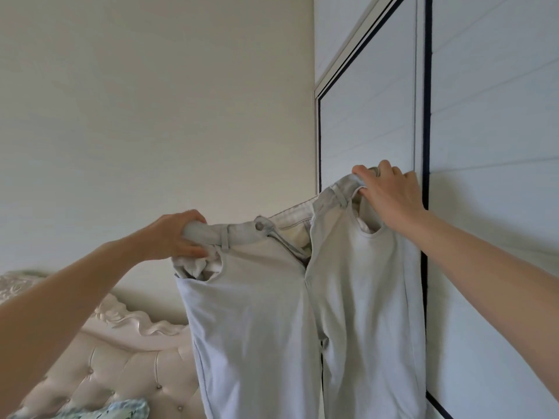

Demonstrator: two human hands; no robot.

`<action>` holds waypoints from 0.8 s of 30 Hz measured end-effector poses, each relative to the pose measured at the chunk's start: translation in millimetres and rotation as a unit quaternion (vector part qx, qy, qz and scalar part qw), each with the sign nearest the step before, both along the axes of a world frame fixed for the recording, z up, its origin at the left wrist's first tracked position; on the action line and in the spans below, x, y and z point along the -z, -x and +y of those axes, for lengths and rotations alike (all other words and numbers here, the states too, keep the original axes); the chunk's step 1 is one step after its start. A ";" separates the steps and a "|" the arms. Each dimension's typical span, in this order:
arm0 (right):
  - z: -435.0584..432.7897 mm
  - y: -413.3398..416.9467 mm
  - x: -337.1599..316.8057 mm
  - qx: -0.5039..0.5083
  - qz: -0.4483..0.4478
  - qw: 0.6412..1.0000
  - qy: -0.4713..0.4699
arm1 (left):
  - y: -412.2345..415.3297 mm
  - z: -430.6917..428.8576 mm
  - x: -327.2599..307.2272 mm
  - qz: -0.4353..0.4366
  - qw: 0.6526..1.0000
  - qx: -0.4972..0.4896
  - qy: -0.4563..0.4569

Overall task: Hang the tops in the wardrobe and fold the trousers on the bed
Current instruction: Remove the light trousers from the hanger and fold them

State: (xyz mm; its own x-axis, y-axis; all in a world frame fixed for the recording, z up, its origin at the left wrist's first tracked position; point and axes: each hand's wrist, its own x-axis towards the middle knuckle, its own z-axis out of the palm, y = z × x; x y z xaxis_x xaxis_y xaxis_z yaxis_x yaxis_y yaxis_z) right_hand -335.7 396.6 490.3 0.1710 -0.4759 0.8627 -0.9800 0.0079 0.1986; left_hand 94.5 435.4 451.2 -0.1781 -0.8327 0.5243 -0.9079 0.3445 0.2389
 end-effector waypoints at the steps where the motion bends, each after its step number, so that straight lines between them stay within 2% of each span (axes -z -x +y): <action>1: -0.2 -1.5 0.0 0.007 0.003 1.000 -0.011 | 0.7 0.3 1.7 -0.013 1.000 -0.013 0.014; 2: -0.3 -2.9 -0.3 0.003 -0.003 0.999 -0.032 | 2.6 2.6 2.2 -0.009 0.999 -0.019 0.033; 4: -1.9 -3.0 -0.7 -0.053 -0.038 0.994 -0.090 | 1.1 4.6 3.5 0.086 0.995 -0.008 0.052; 6: -0.1 -0.3 0.4 -0.138 -0.088 0.974 -0.154 | -6.1 14.9 6.0 0.227 0.973 0.037 -0.008; 7: 1.3 1.3 2.5 -0.172 -0.107 0.963 -0.179 | -12.0 21.0 10.1 0.261 0.962 0.054 -0.051; 10: 1.0 -1.9 18.4 -0.219 -0.136 0.935 -0.242 | -17.9 41.7 29.7 0.237 0.954 0.045 -0.179; 12: -4.6 -10.0 36.2 -0.222 -0.123 0.929 -0.270 | -19.5 52.4 45.2 0.224 0.938 0.037 -0.262; 17: -25.9 -31.8 87.2 -0.259 -0.081 0.893 -0.358 | -20.6 70.1 98.8 0.215 0.870 0.021 -0.442; 20: -40.9 -45.6 111.2 -0.282 -0.055 0.868 -0.405 | -9.8 87.9 126.3 0.227 0.835 -0.003 -0.501; 24: -61.3 -76.2 135.7 -0.308 -0.002 0.825 -0.473 | -12.3 116.9 157.3 0.271 0.805 -0.033 -0.527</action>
State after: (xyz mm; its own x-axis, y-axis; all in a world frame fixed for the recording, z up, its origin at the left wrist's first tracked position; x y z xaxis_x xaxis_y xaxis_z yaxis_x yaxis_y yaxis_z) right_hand -259.6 335.3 354.6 0.6302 -0.7606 0.1558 -0.7407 -0.6492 -0.1730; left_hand 106.8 552.3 293.8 -0.0983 -0.8644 -0.4932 -0.5806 -0.3526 0.7338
